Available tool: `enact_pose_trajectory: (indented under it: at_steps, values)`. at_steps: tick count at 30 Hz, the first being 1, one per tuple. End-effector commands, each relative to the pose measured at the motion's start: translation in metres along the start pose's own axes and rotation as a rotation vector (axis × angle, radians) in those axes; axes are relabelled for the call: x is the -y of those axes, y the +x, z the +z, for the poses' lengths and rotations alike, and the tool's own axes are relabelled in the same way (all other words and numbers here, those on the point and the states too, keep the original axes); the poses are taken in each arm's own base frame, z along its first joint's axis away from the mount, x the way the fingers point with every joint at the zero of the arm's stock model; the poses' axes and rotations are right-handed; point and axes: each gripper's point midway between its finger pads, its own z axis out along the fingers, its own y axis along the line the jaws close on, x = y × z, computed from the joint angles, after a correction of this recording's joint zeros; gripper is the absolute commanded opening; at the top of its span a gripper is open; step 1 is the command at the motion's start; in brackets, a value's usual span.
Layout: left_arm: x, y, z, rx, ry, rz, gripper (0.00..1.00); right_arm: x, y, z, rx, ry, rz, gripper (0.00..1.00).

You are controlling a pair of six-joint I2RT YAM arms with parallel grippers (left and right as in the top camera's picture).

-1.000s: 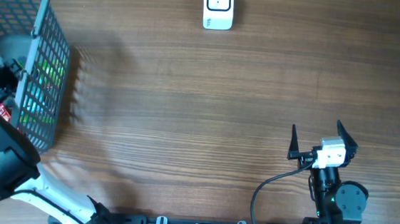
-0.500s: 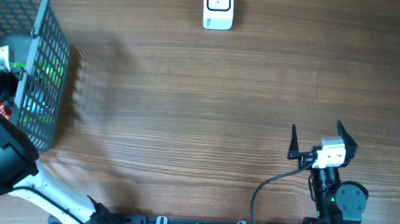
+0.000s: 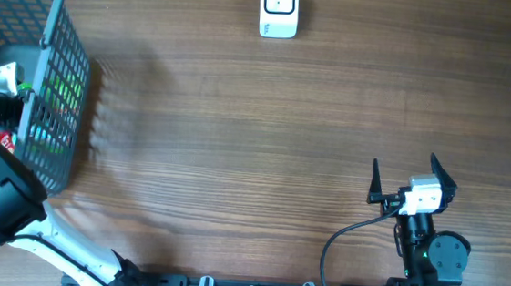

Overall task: Scan the item barcode
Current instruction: 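Grasp the green snack bag with the left gripper and lift it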

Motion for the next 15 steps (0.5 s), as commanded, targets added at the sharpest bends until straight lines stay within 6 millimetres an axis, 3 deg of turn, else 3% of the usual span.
enact_pose_trajectory:
  at_steps: [1, 5, 8, 11, 12, 13, 15]
  values:
    - [0.017, 0.015, 0.02, -0.059, 0.091, -0.049, 0.04, -0.001, -0.001, 0.0, 0.008, -0.01, -0.006, 1.0]
    - [0.013, -0.032, -0.032, 0.102, 0.038, -0.048, 0.04, -0.001, -0.001, 0.0, 0.008, -0.01, -0.006, 1.0]
    - [0.013, -0.074, -0.092, 0.273, -0.008, -0.081, 0.04, -0.001, -0.001, 0.0, 0.007, -0.01, -0.005, 1.0]
    - [0.018, -0.109, -0.172, 0.475, -0.057, -0.088, 0.04, -0.001, -0.001, 0.0, 0.008, -0.01, -0.006, 1.0]
    - [0.023, -0.118, -0.209, 0.561, -0.082, -0.066, 0.04, -0.001, -0.001, 0.0, 0.007, -0.01, -0.005, 1.0]
    - [0.025, -0.121, -0.233, 0.617, -0.108, -0.056, 0.04, -0.001, -0.001, 0.0, 0.007, -0.01, -0.005, 1.0]
    - [0.028, -0.121, -0.311, 0.806, -0.206, -0.087, 0.04, -0.001, -0.001, 0.0, 0.007, -0.01, -0.005, 1.0]
